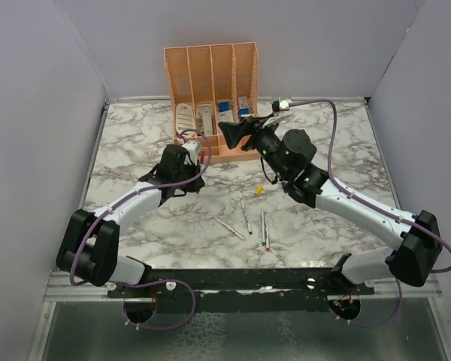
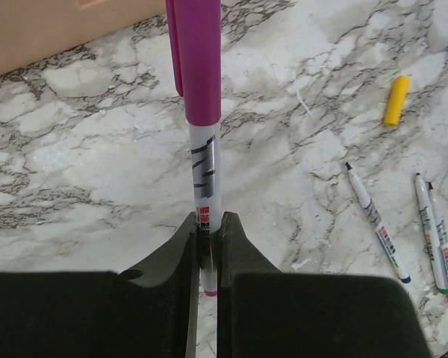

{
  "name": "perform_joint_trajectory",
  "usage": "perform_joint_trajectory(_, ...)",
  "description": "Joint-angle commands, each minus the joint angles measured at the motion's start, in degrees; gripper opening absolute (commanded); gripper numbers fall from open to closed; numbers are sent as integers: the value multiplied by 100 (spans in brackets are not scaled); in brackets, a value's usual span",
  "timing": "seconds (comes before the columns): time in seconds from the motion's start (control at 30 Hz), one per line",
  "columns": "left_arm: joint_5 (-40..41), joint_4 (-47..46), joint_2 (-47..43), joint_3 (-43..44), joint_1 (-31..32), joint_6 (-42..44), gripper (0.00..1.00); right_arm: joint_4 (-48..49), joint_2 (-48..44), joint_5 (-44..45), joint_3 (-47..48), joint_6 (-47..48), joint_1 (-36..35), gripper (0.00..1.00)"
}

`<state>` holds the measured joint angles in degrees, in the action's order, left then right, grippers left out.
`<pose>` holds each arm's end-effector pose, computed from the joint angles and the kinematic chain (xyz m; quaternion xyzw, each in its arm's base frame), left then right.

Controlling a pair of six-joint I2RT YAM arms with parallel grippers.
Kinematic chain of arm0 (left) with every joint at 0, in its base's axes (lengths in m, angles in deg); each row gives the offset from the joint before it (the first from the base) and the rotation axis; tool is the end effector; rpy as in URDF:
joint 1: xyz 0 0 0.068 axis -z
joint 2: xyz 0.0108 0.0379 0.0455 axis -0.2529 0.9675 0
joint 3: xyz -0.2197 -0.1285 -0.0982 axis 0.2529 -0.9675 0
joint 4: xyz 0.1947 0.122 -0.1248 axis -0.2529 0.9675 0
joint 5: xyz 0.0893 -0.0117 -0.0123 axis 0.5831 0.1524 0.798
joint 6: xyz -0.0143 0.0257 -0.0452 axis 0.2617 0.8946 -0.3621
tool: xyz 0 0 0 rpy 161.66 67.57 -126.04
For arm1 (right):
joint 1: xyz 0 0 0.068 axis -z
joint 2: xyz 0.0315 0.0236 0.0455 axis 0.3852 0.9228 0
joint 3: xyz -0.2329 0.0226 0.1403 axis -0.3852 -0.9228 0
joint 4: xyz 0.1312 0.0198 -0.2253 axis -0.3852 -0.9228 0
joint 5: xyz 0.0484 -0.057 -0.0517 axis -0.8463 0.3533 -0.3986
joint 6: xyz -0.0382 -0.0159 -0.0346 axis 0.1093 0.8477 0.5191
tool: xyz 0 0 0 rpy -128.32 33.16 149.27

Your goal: Insert the pens into the pen caps

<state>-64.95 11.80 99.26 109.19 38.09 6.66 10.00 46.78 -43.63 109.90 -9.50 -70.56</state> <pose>0.2583 -0.1199 0.2176 0.0945 0.8936 -0.2360 0.3699 0.2264 0.2394 0.3844 -0.0758 0.6618 0.3661 0.6499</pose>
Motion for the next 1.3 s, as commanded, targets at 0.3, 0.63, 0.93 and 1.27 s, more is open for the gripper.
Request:
perform_joint_trajectory(0.3,212,832,1081,616,-395,-577,0,-837,-581,1379,-702,-66,105,73)
perform_joint_trajectory(0.63,-120,1091,1414,564,-584,-843,4,-1043,-670,1464,-892,-224,105,72)
perform_joint_trajectory(0.93,-128,1151,1918,852,-706,-765,7,-1173,-631,1376,-882,-282,105,72)
perform_joint_trajectory(1.27,-130,1373,2116,987,-846,-675,26,-1761,-348,1416,-581,-255,105,84)
